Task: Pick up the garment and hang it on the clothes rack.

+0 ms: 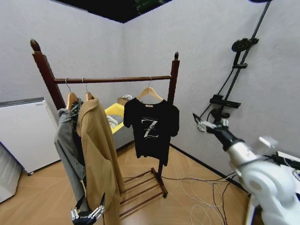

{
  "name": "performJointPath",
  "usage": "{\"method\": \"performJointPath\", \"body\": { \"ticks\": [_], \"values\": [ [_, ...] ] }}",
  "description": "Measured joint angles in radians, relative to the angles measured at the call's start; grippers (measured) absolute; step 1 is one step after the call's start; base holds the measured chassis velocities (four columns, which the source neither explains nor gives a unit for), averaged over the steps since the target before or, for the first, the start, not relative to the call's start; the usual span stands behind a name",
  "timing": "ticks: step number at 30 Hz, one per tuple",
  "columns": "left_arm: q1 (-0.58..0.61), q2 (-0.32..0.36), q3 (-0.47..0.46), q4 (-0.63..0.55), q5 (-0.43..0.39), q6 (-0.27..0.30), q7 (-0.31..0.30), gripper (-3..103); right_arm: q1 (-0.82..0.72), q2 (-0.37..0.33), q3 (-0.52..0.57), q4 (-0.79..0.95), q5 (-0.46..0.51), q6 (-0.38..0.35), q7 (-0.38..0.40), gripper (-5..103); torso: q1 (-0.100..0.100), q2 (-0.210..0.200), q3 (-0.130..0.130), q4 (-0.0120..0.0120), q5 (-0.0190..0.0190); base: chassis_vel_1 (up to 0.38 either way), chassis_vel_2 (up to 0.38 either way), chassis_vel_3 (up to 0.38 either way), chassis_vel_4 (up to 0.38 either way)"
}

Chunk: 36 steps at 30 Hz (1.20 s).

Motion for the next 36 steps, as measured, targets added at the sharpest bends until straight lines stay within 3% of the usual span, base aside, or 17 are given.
{"method": "performJointPath", "body": {
  "ticks": [2, 3, 5, 36],
  "values": [
    [0.0, 0.0, 0.0, 0.0, 0.0, 0.0, -0.001, 100, -0.152, 0.165, -0.059, -0.01, -0.137, 0.11, -0.023, 100, 0.0, 0.0, 0.0, -0.0001, 0.0003, 0.0, 0.0, 0.0, 0.0],
    [0.0, 0.0, 0.0, 0.0, 0.0, 0.0, -0.001, 100, -0.152, 0.165, -0.059, -0.01, -0.137, 0.11, -0.023, 100, 0.0, 0.0, 0.0, -0.0001, 0.0003, 0.0, 0.0, 0.0, 0.0],
    [0.0, 0.0, 0.0, 0.0, 0.0, 0.0, -0.001, 100, -0.232, 0.232, -0.108, -0.036, -0.232, 0.171, -0.035, 100, 0.0, 0.0, 0.0, 0.0005, -0.0002, 0.0, 0.0, 0.0, 0.0],
    [0.0, 0.0, 0.0, 0.0, 0.0, 0.0, -0.001, 100, -0.239, 0.231, -0.128, -0.056, -0.251, 0.163, -0.03, 100, 0.0, 0.0, 0.0, 0.0003, 0.0, -0.016, -0.011, -0.016, -0.016]
  ]
}}
